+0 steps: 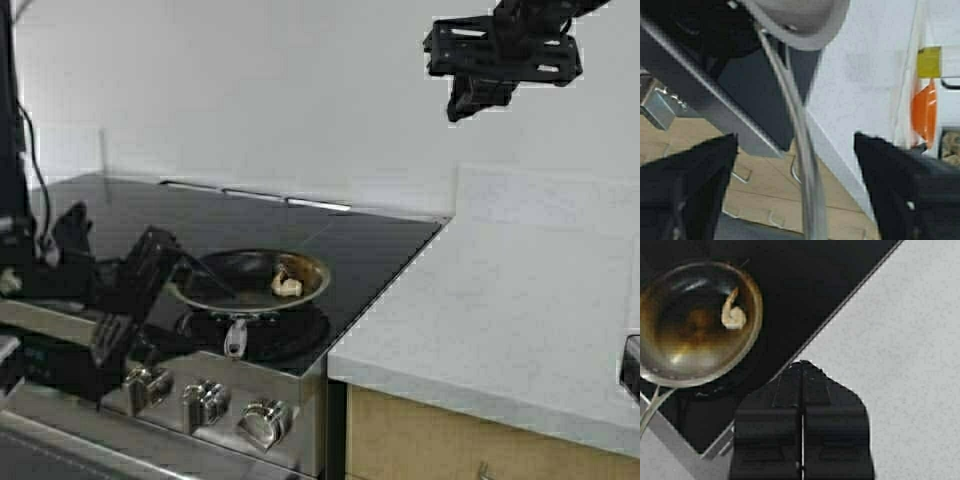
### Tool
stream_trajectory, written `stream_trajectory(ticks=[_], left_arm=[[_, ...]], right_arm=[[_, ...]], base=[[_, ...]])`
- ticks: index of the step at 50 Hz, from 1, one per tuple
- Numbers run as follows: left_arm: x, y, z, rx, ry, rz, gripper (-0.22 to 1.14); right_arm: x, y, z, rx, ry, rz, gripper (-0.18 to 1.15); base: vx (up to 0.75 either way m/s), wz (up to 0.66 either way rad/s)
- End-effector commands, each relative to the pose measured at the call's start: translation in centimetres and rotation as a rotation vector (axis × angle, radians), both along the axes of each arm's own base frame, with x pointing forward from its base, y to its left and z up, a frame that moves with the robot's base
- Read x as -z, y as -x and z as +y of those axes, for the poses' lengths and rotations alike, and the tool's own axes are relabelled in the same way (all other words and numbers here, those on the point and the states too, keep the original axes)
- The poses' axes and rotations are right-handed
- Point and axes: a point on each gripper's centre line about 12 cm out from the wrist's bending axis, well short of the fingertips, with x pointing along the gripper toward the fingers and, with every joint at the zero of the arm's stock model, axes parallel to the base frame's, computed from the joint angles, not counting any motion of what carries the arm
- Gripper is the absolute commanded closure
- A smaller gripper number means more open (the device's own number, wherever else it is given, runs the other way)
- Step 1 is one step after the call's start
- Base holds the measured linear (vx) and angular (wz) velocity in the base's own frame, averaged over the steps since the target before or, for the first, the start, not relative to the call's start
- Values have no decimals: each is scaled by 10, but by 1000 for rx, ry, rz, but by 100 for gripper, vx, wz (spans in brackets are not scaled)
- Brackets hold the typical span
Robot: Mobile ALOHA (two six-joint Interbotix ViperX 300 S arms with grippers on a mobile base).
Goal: Add oil to the pan and cook the shrimp and serve it
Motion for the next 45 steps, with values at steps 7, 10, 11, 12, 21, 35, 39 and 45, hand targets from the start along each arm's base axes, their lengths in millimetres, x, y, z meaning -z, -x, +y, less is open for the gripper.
stream_trajectory(ticks=[7, 10, 11, 12, 21, 35, 39, 45], left_arm=[[13, -14, -19, 11, 116, 2, -9], [17, -17, -29, 29, 138, 9, -9], [18, -19, -33, 35, 145, 10, -9], [19, -19, -38, 45, 151, 11, -9], [27, -30, -62, 60, 192, 20, -9], [25, -36, -63, 23, 220, 18, -7], [24, -36, -63, 19, 236, 25, 1], [22, -36, -64, 8, 274, 50, 32]], right_arm=[[-16, -4, 2, -4, -18, -39, 92], [-16, -4, 2, -4, -18, -39, 92], [-16, -4, 2, -4, -18, -39, 92], [-16, -4, 2, -4, -18, -39, 92], [-15, -3, 2, -6, -15, -34, 92], [-16, -4, 2, -5, -16, -36, 92], [-16, -4, 3, -6, -16, -36, 92], [-16, -4, 3, -5, -17, -35, 92]], base=[[0, 0], [0, 0], [0, 0], [0, 0], [0, 0], [0, 0], [0, 0], [0, 0]])
